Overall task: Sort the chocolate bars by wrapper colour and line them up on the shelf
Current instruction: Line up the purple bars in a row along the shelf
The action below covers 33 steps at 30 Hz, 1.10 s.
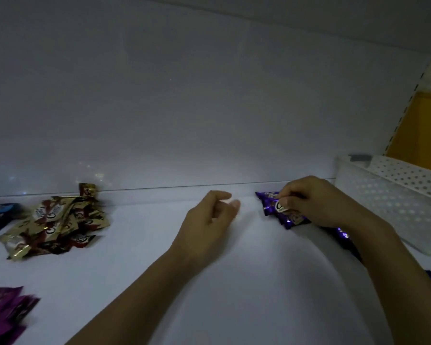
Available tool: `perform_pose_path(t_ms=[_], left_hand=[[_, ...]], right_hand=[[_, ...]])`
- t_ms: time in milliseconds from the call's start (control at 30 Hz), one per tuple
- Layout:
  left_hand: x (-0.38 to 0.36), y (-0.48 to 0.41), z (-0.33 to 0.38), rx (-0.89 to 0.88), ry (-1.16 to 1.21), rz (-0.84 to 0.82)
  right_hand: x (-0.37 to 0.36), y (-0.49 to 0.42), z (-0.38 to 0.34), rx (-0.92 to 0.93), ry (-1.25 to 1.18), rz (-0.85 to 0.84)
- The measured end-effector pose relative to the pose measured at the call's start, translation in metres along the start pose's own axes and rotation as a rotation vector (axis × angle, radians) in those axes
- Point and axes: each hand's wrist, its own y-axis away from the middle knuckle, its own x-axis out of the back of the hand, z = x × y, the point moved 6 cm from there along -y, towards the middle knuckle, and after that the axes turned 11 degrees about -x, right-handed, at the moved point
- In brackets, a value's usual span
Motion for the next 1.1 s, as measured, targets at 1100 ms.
perform_pose_path(t_ms=[1100], left_hand=[[-0.039, 0.007, 0.003, -0.389, -0.726, -0.445]], right_hand=[[0.006, -0.005, 0.044, -0.229, 0.213, 0.075]])
